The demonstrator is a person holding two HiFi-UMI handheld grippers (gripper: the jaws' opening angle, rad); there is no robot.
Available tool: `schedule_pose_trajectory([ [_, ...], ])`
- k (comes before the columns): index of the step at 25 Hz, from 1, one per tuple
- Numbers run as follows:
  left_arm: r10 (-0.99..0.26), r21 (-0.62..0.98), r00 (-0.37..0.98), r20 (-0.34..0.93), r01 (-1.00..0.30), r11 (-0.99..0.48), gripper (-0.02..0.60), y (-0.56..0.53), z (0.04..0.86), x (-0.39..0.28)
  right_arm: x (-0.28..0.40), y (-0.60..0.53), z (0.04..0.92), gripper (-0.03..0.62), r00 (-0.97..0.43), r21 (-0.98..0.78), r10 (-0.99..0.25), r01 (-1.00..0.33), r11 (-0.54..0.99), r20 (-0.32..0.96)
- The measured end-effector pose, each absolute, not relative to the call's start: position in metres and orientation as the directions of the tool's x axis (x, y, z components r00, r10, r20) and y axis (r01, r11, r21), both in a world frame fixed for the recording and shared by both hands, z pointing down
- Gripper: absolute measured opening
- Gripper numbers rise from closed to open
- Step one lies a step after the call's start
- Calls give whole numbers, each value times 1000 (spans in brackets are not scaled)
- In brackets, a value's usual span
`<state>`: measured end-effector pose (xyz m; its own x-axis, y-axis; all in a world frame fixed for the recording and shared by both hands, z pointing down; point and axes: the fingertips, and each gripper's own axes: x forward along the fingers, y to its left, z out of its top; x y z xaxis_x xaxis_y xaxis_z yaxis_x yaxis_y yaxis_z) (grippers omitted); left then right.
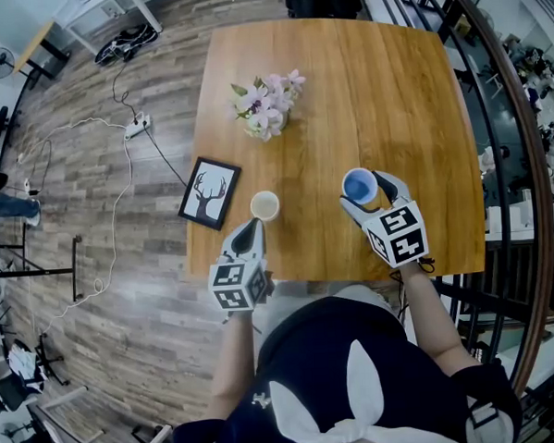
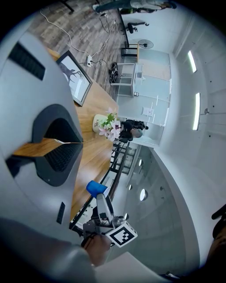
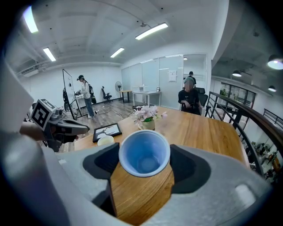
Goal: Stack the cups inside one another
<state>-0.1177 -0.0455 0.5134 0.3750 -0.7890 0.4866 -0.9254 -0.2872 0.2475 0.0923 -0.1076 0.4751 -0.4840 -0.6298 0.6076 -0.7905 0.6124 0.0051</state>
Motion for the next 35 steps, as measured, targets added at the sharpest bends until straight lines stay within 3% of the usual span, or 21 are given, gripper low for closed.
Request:
schedule_pose_trajectory([
  [10,-797,250,354,490,-933,-261,21,-37,517,-127,67,-107,470,354,-521,10,-614,-758,652,593],
  [35,-830,256,220,513,-962,-97,21,-1,532,-198,-79,-97,469,354,-697,-2,-440,-535,845,567],
])
